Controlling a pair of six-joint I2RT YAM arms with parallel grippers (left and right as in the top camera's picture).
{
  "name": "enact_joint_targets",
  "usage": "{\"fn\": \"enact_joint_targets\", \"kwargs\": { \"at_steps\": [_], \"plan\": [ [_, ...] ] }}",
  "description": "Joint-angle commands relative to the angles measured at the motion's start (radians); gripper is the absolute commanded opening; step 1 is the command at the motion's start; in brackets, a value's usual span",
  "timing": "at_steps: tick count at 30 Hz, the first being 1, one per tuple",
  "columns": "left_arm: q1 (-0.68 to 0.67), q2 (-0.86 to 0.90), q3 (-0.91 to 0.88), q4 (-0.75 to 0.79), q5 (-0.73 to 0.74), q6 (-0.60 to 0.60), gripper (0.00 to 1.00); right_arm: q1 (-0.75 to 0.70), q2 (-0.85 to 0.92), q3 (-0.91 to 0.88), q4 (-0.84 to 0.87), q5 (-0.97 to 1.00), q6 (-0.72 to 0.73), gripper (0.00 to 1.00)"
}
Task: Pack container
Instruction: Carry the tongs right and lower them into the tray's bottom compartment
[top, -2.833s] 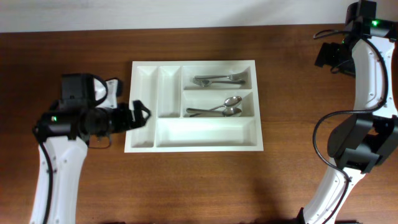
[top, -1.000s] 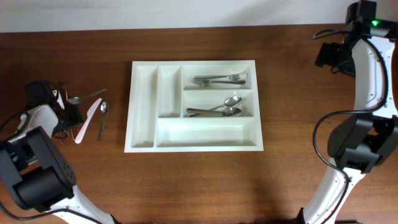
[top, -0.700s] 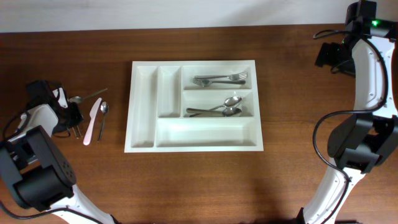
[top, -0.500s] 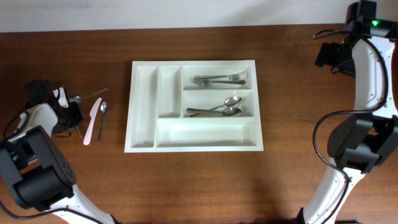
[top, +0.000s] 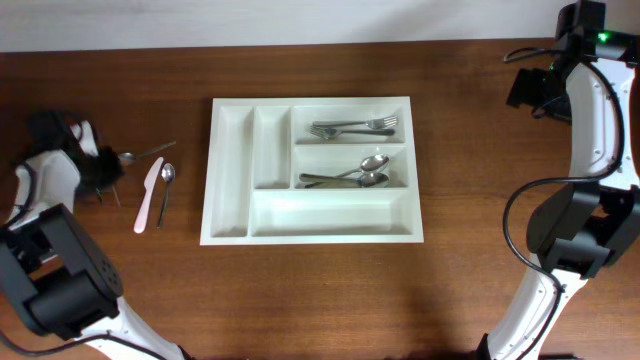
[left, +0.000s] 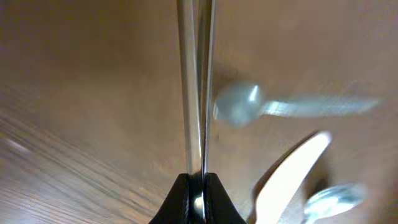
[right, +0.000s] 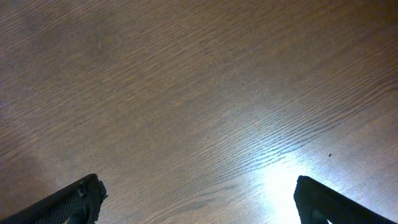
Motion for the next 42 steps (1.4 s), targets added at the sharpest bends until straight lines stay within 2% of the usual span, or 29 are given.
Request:
{"fn": "enact_joint_targets", "kwargs": {
  "at_steps": [1, 6, 9, 11, 13, 17, 18, 21, 27, 34, 42],
  "plan": [
    [0.001, -0.126, 0.104, -0.003, 0.011, 0.004, 0.02, 0.003, 0.004, 0.004, 0.0, 0.016, 0.001, 0.99],
    [-0.006, -0.217, 0.131, -0.008, 0.076, 0.043, 0.02, 0.003, 0.004, 0.004, 0.0, 0.016, 0.001, 0.99],
    [-0.036, -0.264, 0.131, -0.051, 0.254, 0.18, 0.02, 0.003, 0.004, 0.004, 0.0, 0.016, 0.001, 0.99],
    [-0.09, -0.288, 0.131, -0.138, 0.377, 0.333, 0.02, 0.003, 0.004, 0.004, 0.0, 0.016, 0.001, 0.99],
    [-0.139, -0.297, 0.131, -0.215, 0.402, 0.425, 0.02, 0.003, 0.004, 0.004, 0.0, 0.016, 0.001, 0.99],
    [-0.259, -0.298, 0.131, -0.373, 0.403, 0.607, 0.02, 0.003, 0.004, 0.004, 0.001, 0.016, 0.001, 0.99],
    [-0.33, -0.298, 0.131, -0.439, 0.402, 0.694, 0.02, 0.003, 0.004, 0.004, 0.0, 0.016, 0.001, 0.99],
    [-0.442, -0.298, 0.131, -0.496, 0.393, 0.777, 0.02, 0.003, 0.004, 0.004, 0.0, 0.016, 0.001, 0.99],
    [-0.692, -0.295, 0.13, -0.515, 0.289, 0.812, 0.02, 0.003, 0.004, 0.004, 0.0, 0.016, 0.001, 0.99],
    [-0.889, -0.283, 0.02, -0.533, 0.218, 1.032, 0.02, 0.003, 0.004, 0.004, 0.0, 0.016, 0.001, 0.99],
    [-0.919, -0.183, -0.112, -0.45, 0.224, 1.038, 0.02, 0.003, 0.004, 0.004, 0.0, 0.016, 0.001, 0.99]
  ]
}}
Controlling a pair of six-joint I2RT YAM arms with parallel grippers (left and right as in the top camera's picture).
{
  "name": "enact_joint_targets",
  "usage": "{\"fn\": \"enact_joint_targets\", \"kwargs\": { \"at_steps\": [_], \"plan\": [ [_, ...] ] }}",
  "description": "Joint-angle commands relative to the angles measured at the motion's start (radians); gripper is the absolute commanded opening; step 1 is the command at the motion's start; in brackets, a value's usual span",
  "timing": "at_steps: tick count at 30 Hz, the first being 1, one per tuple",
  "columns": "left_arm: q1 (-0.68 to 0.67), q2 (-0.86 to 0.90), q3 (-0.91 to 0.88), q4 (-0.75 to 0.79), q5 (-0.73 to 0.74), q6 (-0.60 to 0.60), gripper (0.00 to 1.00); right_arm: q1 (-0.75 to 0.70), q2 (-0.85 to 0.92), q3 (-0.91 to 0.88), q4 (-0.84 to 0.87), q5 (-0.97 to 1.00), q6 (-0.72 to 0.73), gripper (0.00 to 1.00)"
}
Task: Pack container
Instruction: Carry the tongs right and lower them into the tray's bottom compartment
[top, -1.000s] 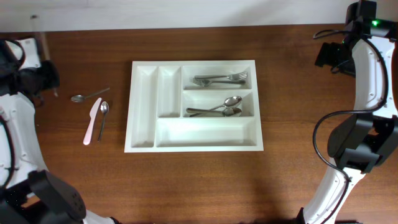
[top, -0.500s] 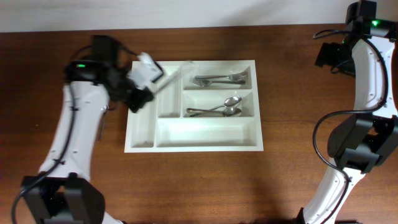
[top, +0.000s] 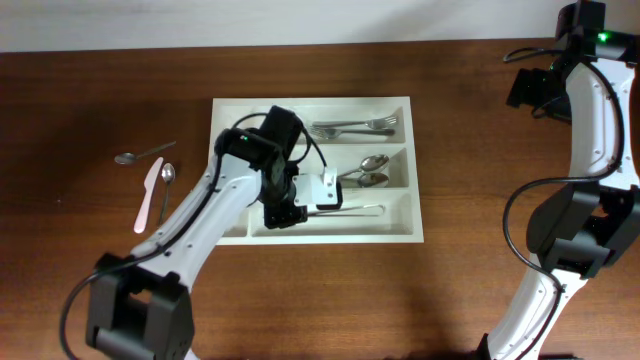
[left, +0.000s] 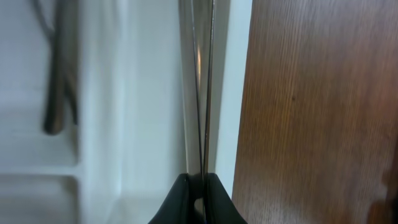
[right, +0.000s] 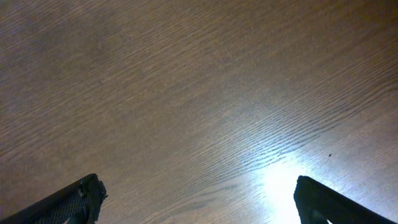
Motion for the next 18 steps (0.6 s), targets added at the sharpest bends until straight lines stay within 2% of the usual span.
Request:
{"fn": "enact_joint_targets", "kwargs": {
  "at_steps": [1, 12, 18],
  "plan": [
    [-0.001, 0.058, -0.028, 0.014, 0.005, 0.037, 0.02, 0.003, 0.004, 0.004, 0.0, 0.016, 0.0, 0.99],
    [-0.001, 0.218, -0.029, 0.14, 0.005, 0.037, 0.02, 0.003, 0.004, 0.004, 0.0, 0.016, 0.0, 0.99],
    [-0.001, 0.275, -0.029, 0.157, 0.005, 0.037, 0.02, 0.003, 0.004, 0.004, 0.0, 0.016, 0.0, 0.99]
  ]
}}
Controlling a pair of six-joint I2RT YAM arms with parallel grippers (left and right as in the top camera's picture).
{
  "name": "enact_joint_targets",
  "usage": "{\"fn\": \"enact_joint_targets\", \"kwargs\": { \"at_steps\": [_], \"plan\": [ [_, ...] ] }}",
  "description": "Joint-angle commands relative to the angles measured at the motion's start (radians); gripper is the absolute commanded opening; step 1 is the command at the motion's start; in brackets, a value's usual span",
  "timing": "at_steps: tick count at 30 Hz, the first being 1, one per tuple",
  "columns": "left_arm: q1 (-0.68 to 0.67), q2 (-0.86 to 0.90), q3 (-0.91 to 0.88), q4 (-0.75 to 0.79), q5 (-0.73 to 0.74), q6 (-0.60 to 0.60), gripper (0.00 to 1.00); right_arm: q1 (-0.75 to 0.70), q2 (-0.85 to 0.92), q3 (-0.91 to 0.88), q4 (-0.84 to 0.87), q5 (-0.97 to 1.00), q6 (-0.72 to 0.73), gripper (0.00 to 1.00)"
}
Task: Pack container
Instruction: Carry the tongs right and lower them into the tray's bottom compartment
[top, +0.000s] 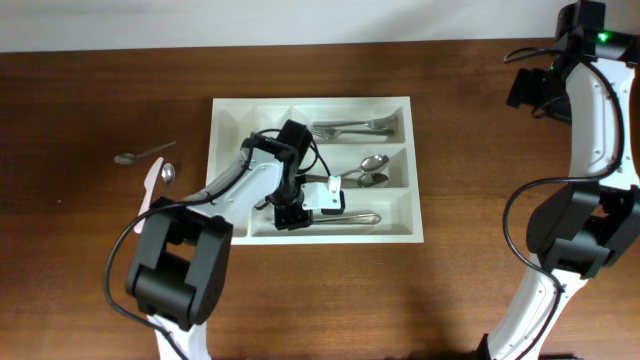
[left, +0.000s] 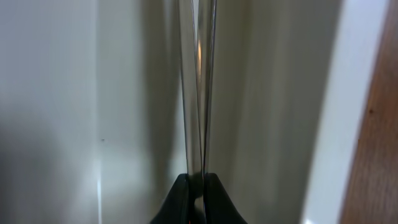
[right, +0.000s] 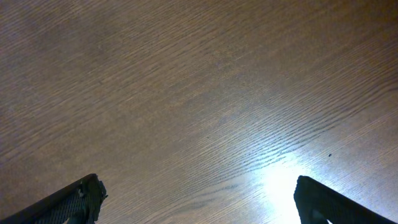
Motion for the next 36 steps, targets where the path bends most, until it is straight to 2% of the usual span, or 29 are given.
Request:
{"fn": "enact_joint_targets", "kwargs": {
  "at_steps": [1, 5, 6, 7, 8, 13, 20, 24, 36],
  "plan": [
    [-0.001, 0.036, -0.005, 0.002, 0.009, 0.02, 0.02, 0.003, 0.004, 0.004, 0.0, 0.016, 0.001, 0.99],
    [-0.001, 0.045, -0.005, 0.002, 0.008, 0.02, 0.02, 0.003, 0.004, 0.004, 0.0, 0.016, 0.001, 0.99],
    [-0.001, 0.045, -0.005, 0.002, 0.008, 0.02, 0.05, 0.003, 0.004, 0.004, 0.0, 0.016, 0.001, 0.99],
    [-0.001, 0.045, -0.005, 0.002, 0.008, 0.02, 0.27, 0.003, 0.004, 0.004, 0.0, 0.016, 0.001, 0.99],
    [-0.001, 0.045, -0.005, 0.001, 0.008, 0.02, 0.36, 0.003, 0.004, 0.004, 0.0, 0.016, 0.001, 0.99],
    [-0.001, 0.045, -0.005, 0.0, 0.008, 0.02, 0.45, 0.003, 0.004, 0.004, 0.0, 0.016, 0.001, 0.99],
    [-0.001, 0.045, -0.005, 0.006, 0.008, 0.02, 0.49, 0.003, 0.004, 0.004, 0.0, 0.016, 0.0, 0.99],
    [-0.001, 0.044, -0.004, 0.004, 0.008, 0.02, 0.45, 0.003, 0.004, 0.004, 0.0, 0.016, 0.001, 0.99],
    [-0.001, 0.04, 0.075, -0.037, 0.007, 0.019, 0.42, 0.003, 0.004, 0.004, 0.0, 0.016, 0.001, 0.99]
  ]
}}
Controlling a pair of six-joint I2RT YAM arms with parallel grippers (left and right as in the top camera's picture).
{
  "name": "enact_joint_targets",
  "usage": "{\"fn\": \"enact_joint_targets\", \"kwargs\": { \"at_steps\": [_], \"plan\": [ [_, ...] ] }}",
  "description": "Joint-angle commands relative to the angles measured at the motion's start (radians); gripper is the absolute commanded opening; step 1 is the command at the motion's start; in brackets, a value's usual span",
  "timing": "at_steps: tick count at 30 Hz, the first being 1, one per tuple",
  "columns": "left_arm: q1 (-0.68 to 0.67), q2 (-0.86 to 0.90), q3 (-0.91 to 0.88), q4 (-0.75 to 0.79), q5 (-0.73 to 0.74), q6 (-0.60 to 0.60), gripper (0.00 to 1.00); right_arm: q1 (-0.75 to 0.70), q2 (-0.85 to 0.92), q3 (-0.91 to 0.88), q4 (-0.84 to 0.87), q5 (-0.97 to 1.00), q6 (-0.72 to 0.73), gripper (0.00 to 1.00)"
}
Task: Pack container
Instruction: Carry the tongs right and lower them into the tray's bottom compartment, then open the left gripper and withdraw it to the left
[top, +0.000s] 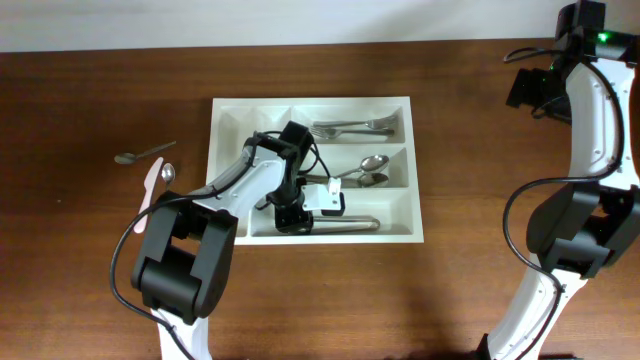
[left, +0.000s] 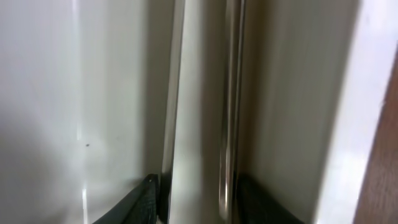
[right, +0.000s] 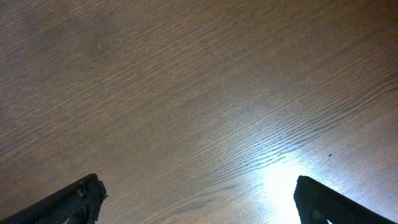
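The white cutlery tray (top: 310, 101) lies mid-table. Its top right compartment holds forks (top: 352, 127) and the one below it holds spoons (top: 362, 172). A metal knife (top: 350, 222) lies flat in the long front compartment. My left gripper (top: 295, 217) sits low at the knife's left end, open. In the left wrist view the shiny knife (left: 229, 124) runs between the spread fingers (left: 149, 193); my left gripper (left: 196, 190) grips nothing. My right gripper (right: 199, 202) is open over bare wood at the far right corner (top: 525, 90).
Left of the tray on the wooden table lie a metal spoon (top: 143, 154), a white plastic knife (top: 150, 193) and a smaller spoon (top: 166, 173). The tray's two left compartments (top: 230, 170) hold nothing. The right arm stands along the table's right edge.
My left gripper was shut on the metal knife low in the front compartment. Now it is open and the knife lies on the compartment floor. The right arm has not moved.
My left gripper was at the table's far left beside the loose cutlery, shut on a thin metal knife. Then it held the knife over the tray's front compartment, then low inside it. Now the knife lies there, released.
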Motion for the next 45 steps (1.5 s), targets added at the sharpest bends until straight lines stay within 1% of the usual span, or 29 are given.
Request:
{"fn": "enact_joint_targets", "kwargs": {
  "at_steps": [1, 11, 14, 16, 19, 23, 26, 30, 32, 35, 36, 37, 38, 39, 41, 43, 45],
  "plan": [
    [-0.002, 0.005, 0.059, -0.013, 0.002, 0.012, 0.42, 0.003, 0.004, 0.004, 0.001, 0.016, 0.0, 0.99],
    [-0.002, 0.005, 0.106, -0.028, -0.034, 0.012, 0.42, 0.003, 0.004, 0.004, 0.0, 0.016, 0.0, 0.99],
    [-0.002, 0.005, 0.127, -0.039, -0.057, 0.003, 0.4, 0.003, 0.004, 0.004, 0.0, 0.016, 0.0, 0.99],
    [-0.002, 0.003, 0.161, -0.052, -0.055, -0.012, 0.4, 0.003, 0.004, 0.004, 0.0, 0.016, 0.0, 0.99],
    [-0.002, -0.008, 0.249, -0.064, -0.054, -0.066, 0.4, 0.003, 0.004, 0.004, 0.0, 0.016, 0.0, 0.99],
    [-0.001, -0.033, 0.357, -0.08, -0.058, -0.079, 0.4, 0.003, 0.004, 0.004, 0.001, 0.016, 0.0, 0.99],
    [0.006, -0.05, 0.431, -0.076, -0.123, -0.13, 0.4, 0.003, 0.004, 0.004, 0.0, 0.016, 0.0, 0.99],
    [0.036, -0.056, 0.507, -0.069, -0.309, -0.248, 0.4, 0.003, 0.004, 0.004, 0.0, 0.016, 0.0, 0.99],
    [0.072, -0.056, 0.533, -0.069, -0.41, -0.316, 0.4, 0.003, 0.004, 0.004, 0.0, 0.016, 0.0, 0.98],
    [0.14, -0.056, 0.54, -0.069, -0.468, -0.431, 0.39, 0.003, 0.004, 0.004, 0.0, 0.016, 0.0, 0.99],
    [0.165, -0.056, 0.54, -0.069, -0.477, -0.478, 0.39, 0.003, 0.004, 0.004, 0.0, 0.016, 0.0, 0.99],
    [0.212, -0.056, 0.54, -0.069, -0.478, -0.566, 0.39, 0.003, 0.004, 0.004, 0.0, 0.016, 0.0, 0.99],
    [0.244, -0.056, 0.54, -0.069, -0.477, -0.627, 0.39, 0.003, 0.004, 0.004, 0.0, 0.016, 0.0, 0.99],
    [0.311, -0.056, 0.54, -0.07, -0.475, -0.769, 0.39, 0.003, 0.004, 0.004, 0.0, 0.016, 0.0, 0.99],
    [0.377, -0.056, 0.54, -0.077, -0.469, -0.909, 0.39, 0.003, 0.004, 0.004, 0.0, 0.016, 0.0, 0.99],
    [0.441, -0.056, 0.539, -0.085, -0.411, -0.998, 0.4, 0.003, 0.004, 0.004, 0.0, 0.016, 0.0, 0.99],
    [0.488, -0.056, 0.539, -0.096, -0.318, -1.019, 0.4, 0.003, 0.004, 0.004, 0.0, 0.016, 0.0, 0.99]
  ]
}}
